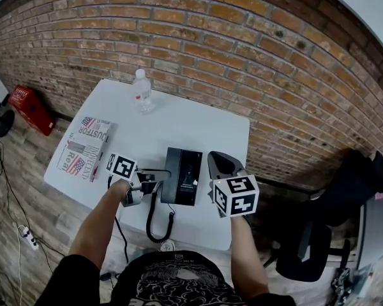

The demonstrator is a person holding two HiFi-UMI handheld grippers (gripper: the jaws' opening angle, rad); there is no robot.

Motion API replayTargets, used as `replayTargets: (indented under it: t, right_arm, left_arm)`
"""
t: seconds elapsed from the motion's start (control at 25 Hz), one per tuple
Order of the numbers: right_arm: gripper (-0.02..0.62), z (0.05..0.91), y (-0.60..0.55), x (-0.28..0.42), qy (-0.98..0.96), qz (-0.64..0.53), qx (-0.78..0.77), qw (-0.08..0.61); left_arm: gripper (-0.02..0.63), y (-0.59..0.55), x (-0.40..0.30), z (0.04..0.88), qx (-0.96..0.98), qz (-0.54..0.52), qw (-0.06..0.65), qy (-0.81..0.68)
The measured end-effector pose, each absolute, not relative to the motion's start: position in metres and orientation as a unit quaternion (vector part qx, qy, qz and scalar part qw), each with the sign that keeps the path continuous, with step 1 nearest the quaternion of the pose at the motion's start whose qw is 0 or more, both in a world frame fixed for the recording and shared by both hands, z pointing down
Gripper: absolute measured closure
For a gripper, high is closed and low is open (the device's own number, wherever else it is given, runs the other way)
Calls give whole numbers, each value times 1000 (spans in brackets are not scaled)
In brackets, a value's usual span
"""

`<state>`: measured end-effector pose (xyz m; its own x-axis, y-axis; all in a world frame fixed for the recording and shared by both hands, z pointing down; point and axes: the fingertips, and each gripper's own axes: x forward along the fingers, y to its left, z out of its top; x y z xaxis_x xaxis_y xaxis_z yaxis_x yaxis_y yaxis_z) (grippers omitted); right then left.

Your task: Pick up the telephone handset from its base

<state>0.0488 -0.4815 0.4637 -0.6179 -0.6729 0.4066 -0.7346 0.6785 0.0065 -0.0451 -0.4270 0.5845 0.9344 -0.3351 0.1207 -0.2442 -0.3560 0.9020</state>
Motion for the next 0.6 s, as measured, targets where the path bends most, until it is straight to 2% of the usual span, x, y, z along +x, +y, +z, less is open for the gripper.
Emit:
replayTargets:
  t: [0.6]
  right_arm:
    - [597, 446, -453, 44, -903, 84, 385, 174]
  left_arm:
    - [532, -413, -65, 536, 828, -83, 507, -225]
